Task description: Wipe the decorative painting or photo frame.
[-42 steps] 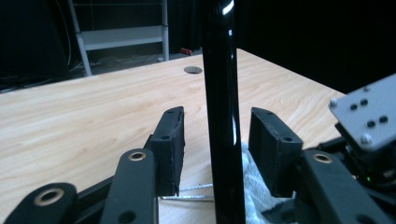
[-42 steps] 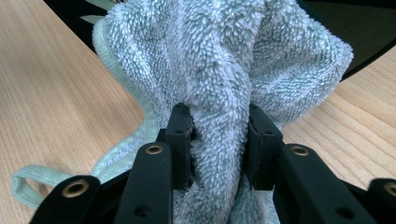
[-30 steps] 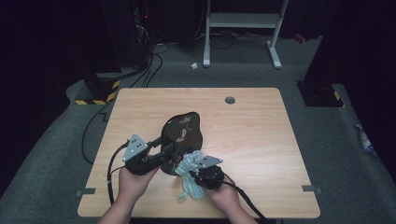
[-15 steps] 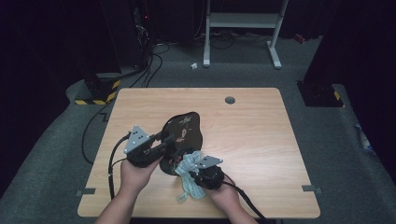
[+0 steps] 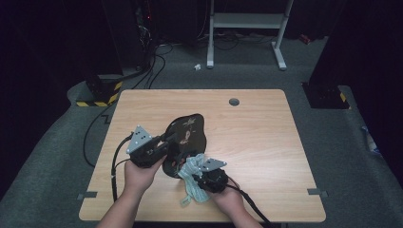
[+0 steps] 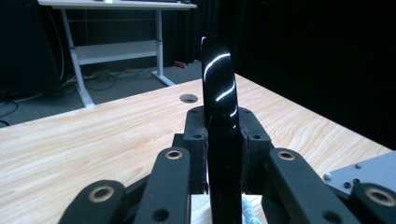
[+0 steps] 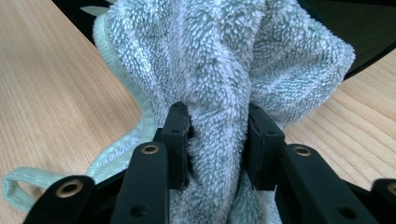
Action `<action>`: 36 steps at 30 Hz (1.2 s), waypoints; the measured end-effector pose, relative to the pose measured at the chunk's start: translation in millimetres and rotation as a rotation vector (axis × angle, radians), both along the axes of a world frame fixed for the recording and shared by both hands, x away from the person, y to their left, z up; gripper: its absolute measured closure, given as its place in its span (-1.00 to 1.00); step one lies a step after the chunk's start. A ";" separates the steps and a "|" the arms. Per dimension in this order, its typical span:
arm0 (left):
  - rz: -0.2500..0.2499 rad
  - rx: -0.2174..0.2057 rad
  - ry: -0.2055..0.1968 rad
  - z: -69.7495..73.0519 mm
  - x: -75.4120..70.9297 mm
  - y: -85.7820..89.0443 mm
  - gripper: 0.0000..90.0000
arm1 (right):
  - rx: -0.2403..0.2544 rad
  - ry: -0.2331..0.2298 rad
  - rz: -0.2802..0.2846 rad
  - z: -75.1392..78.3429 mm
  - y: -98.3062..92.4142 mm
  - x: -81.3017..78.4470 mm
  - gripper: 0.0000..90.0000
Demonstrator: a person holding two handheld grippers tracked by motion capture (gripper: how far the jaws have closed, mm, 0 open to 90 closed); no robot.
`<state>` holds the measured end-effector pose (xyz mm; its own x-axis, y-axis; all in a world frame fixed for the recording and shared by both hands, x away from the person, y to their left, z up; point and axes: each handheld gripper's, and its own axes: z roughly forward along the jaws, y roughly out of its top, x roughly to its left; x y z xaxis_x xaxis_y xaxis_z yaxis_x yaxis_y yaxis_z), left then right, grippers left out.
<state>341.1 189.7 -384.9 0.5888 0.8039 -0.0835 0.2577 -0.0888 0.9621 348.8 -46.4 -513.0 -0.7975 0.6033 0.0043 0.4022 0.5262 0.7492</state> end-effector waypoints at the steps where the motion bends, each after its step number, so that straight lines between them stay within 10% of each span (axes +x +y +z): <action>1: 0.001 -0.003 0.001 -0.1 -0.1 -0.1 0.72 | 0.000 0.000 0.000 0.1 -0.1 0.1 0.44; 15: 0.005 -0.033 0.001 -3.0 -1.5 0.8 0.73 | 0.009 -0.004 -0.008 1.1 -0.7 1.6 0.44; 22: 0.009 -0.031 0.001 -2.7 -1.6 -0.3 0.73 | 0.059 -0.064 -0.047 27.4 -2.1 9.9 0.45; 32: 0.012 -0.033 0.008 -2.4 -1.2 -0.4 0.74 | 0.059 -0.141 0.170 47.7 46.1 -41.6 0.47; 36: 0.012 -0.034 0.010 -2.6 -1.3 0.0 0.74 | 0.080 -0.146 0.177 51.6 47.4 -42.4 0.47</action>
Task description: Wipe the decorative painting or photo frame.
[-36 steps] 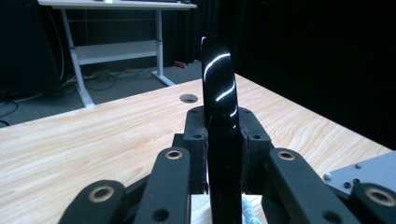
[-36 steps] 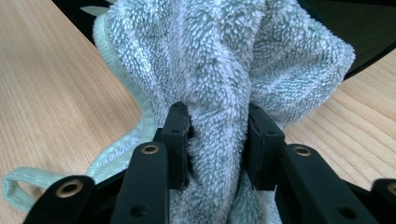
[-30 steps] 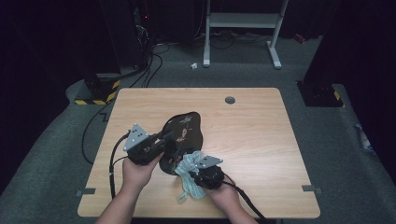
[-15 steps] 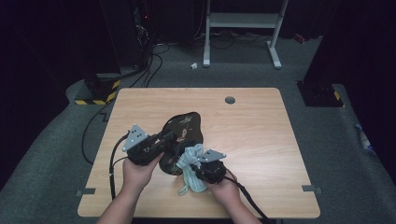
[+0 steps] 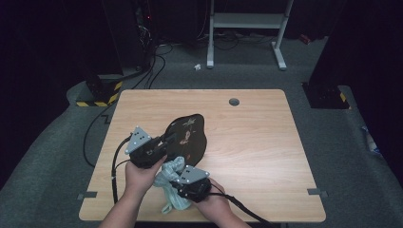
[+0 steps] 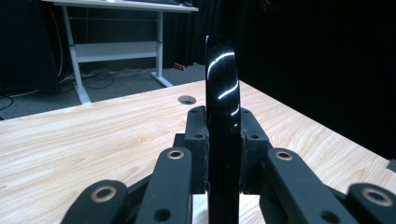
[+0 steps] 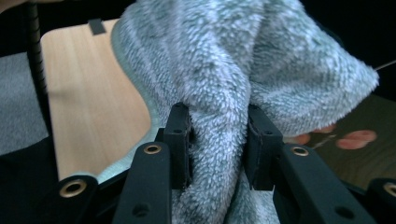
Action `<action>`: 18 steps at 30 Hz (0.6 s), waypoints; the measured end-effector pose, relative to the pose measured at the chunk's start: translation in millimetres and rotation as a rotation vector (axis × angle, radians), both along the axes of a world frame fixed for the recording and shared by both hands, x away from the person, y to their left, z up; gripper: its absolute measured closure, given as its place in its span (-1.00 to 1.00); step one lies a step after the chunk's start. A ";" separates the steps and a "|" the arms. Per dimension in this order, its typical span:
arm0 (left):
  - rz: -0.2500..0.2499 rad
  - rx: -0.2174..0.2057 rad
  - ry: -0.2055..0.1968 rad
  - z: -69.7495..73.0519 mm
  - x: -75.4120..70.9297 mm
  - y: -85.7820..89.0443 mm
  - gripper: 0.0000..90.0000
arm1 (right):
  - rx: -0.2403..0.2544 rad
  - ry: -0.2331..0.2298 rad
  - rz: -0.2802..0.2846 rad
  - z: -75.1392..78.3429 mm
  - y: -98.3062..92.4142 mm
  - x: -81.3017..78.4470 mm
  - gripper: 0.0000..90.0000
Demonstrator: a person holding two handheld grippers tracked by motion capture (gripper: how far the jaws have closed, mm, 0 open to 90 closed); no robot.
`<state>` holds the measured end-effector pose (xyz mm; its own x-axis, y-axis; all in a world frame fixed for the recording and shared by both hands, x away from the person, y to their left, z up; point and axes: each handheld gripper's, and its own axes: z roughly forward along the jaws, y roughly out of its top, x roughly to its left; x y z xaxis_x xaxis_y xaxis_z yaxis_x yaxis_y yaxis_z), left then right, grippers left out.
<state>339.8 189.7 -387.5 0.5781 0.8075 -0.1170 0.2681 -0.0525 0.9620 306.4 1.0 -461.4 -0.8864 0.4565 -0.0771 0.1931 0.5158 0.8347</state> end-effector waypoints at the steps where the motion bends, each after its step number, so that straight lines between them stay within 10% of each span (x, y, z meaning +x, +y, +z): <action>1: -0.001 0.000 0.000 0.0 0.1 0.0 0.74 | 0.010 0.005 -0.019 1.3 -3.9 5.6 0.47; 12: 0.006 0.005 -0.002 0.2 0.1 -1.4 0.73 | 0.070 0.023 -0.252 17.8 -49.1 71.2 0.47; 18: 0.008 0.008 -0.002 0.4 0.1 -1.6 0.73 | 0.077 0.007 -0.168 26.8 -34.4 51.8 0.47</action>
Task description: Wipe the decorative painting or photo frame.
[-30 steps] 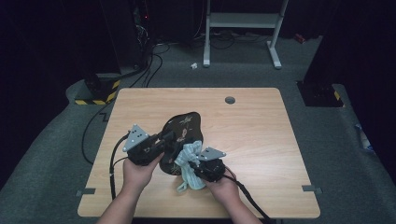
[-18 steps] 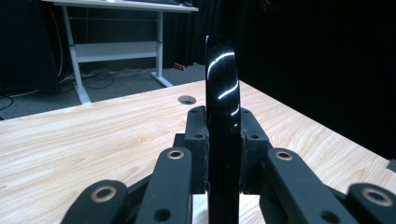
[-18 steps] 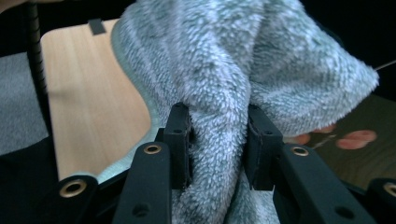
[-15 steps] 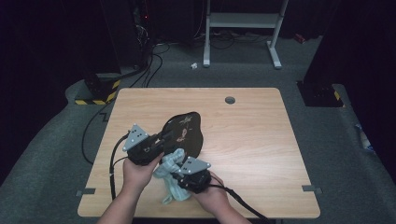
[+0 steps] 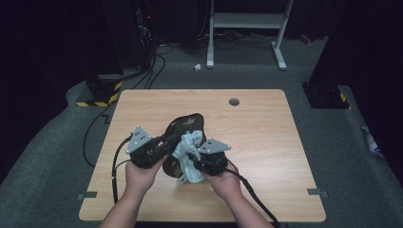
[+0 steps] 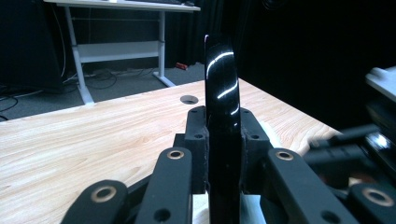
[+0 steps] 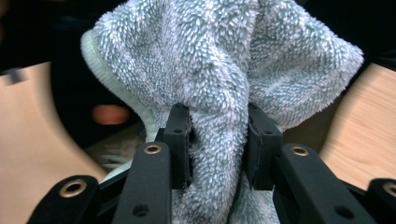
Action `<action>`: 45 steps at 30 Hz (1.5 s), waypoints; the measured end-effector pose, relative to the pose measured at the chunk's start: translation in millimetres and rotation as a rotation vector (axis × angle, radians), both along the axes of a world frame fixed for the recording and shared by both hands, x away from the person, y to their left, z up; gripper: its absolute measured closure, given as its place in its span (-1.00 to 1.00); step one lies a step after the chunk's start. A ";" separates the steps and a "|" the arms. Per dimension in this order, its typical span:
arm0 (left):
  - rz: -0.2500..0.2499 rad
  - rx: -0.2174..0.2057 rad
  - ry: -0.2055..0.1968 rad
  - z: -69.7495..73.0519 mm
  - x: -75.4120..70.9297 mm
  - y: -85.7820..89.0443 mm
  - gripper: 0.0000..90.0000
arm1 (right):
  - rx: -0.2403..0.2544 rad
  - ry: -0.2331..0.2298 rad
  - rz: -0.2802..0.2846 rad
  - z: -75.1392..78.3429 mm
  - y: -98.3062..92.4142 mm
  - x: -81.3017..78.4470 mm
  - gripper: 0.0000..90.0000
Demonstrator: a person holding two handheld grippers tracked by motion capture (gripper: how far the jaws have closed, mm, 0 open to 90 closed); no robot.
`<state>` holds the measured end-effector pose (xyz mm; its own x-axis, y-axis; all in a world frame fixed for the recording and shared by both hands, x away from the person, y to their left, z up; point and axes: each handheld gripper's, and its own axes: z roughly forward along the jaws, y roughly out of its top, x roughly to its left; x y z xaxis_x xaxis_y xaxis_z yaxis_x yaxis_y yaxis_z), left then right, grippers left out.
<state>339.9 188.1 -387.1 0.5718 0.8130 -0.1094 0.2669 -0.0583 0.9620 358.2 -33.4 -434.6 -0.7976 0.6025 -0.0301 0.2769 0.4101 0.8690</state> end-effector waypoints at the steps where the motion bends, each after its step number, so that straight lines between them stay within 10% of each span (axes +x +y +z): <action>1: 0.000 -0.001 0.002 0.1 0.0 0.0 0.73 | -0.002 -0.002 0.024 -0.4 5.3 -6.4 0.48; 11: -0.002 0.000 0.006 0.3 0.5 0.6 0.73 | -0.073 0.019 0.176 -21.8 37.2 -48.3 0.48; 23: -0.001 -0.006 0.006 0.0 0.1 0.3 0.73 | -0.132 0.097 0.035 -55.6 3.1 -10.8 0.48; 34: 0.000 -0.010 0.006 -0.2 0.0 -0.3 0.74 | -0.064 0.090 -0.111 -38.1 -26.7 26.3 0.48; 45: 0.004 -0.019 0.001 -1.7 -0.6 0.8 0.73 | -0.046 -0.025 -0.037 -4.4 -3.7 7.8 0.47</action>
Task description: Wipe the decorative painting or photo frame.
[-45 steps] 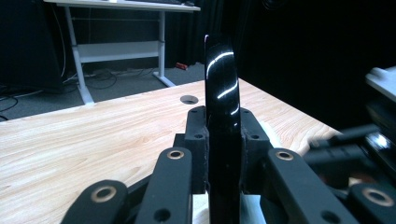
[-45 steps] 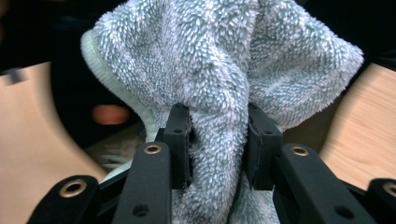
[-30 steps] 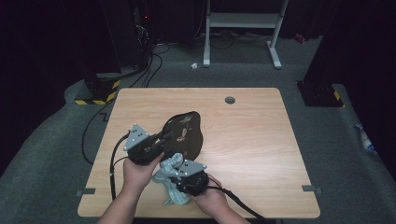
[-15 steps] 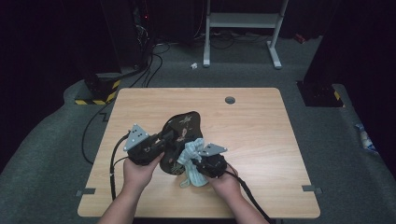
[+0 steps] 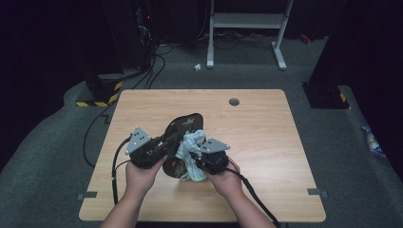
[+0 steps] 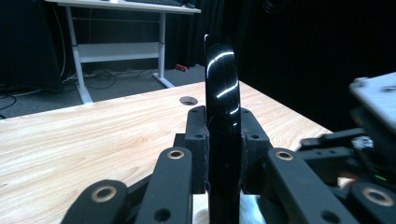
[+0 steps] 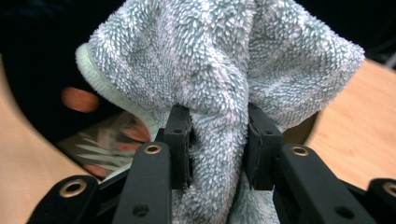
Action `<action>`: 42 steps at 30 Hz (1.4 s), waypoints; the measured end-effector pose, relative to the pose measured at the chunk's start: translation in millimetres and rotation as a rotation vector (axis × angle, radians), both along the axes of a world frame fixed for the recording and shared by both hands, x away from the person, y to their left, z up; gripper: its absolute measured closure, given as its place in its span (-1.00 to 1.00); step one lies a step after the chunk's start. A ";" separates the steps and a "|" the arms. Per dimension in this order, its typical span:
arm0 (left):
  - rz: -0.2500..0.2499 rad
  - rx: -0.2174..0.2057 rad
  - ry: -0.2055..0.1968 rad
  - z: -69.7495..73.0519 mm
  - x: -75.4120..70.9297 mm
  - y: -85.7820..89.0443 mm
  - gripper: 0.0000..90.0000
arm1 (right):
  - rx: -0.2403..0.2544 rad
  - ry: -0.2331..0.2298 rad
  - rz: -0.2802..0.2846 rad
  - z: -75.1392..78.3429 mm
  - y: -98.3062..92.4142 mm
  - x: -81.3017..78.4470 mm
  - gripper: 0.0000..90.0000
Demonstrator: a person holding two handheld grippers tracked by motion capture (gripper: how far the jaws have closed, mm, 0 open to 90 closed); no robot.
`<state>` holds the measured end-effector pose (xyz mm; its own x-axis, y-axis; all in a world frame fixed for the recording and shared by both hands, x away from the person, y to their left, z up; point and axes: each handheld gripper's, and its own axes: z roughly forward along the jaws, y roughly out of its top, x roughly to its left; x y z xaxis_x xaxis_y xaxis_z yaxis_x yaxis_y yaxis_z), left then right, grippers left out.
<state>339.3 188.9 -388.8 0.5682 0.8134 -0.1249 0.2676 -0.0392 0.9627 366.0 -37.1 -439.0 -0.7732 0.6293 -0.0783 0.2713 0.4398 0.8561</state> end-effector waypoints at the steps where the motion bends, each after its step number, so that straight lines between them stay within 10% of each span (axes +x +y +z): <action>1: 0.001 0.001 -0.001 0.0 0.0 -0.2 0.73 | 0.003 -0.006 0.013 1.9 2.5 -3.3 0.47; 17: 0.001 -0.007 0.004 -0.2 1.8 0.9 0.74 | -0.052 0.034 0.195 -21.4 38.0 -51.0 0.49; 34: -0.001 -0.001 0.001 -0.5 1.5 1.2 0.73 | -0.002 0.091 -0.079 -24.0 -20.4 26.9 0.48; 42: 0.005 -0.001 0.000 -0.5 1.0 0.3 0.73 | -0.001 0.047 -0.056 -2.7 -14.1 24.2 0.48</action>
<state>340.3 189.2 -389.2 0.5646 0.8158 -0.1256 0.2675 -0.0368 0.9629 390.2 -51.2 -441.6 -0.7393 0.6720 -0.0432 0.3359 0.4237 0.8413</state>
